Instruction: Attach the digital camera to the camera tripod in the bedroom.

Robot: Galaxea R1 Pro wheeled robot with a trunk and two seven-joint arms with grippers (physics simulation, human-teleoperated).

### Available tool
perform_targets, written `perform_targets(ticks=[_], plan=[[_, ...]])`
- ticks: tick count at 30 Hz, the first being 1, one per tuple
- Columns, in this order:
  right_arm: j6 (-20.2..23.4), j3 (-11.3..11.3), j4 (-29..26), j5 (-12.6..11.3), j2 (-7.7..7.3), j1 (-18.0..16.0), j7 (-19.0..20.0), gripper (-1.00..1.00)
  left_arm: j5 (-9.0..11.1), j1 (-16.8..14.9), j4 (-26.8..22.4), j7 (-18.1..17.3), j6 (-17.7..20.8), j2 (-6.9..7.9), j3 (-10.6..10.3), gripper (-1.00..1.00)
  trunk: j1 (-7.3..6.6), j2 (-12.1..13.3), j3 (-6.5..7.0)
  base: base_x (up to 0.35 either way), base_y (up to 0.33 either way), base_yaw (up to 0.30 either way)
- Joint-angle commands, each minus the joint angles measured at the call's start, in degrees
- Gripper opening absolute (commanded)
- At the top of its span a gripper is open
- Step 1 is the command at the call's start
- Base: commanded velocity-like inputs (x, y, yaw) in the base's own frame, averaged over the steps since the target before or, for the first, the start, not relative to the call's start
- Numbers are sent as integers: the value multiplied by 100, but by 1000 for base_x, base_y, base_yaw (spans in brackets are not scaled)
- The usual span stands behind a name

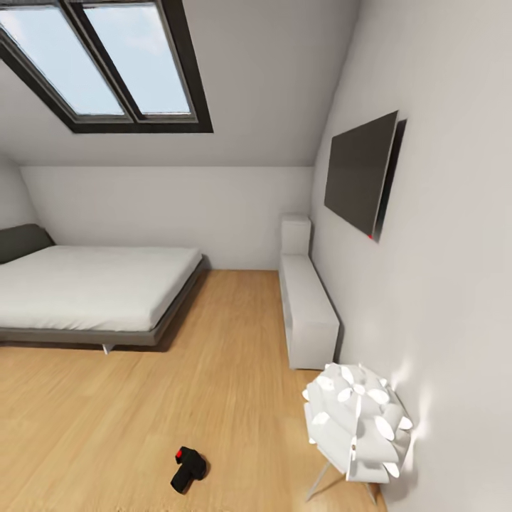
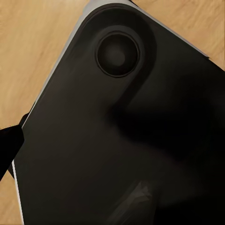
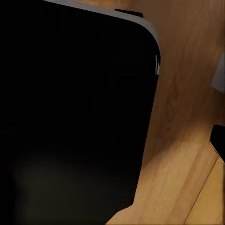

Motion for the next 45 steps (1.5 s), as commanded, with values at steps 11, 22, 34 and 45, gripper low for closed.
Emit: perform_targets(ticks=[11,22,34,45], plan=[[-13,-1,-4,46,0,0,-4,100,3,1,-6,0,-12,-8,-7,100,0,-2,-4,0,0,275],[-13,-1,1,40,-23,0,-2,100,-61,1,-6,-13,-5,-12,-75,100,0,-2,-4,181,0,92],[-14,-1,2,25,-24,0,-4,100,-66,1,-6,-17,-3,-10,-100,100,0,-2,-4,317,0,2],[-13,-9,2,11,-26,0,-2,100,-66,1,-6,-18,-3,-10,-101,100,0,-2,-4,320,0,0]])
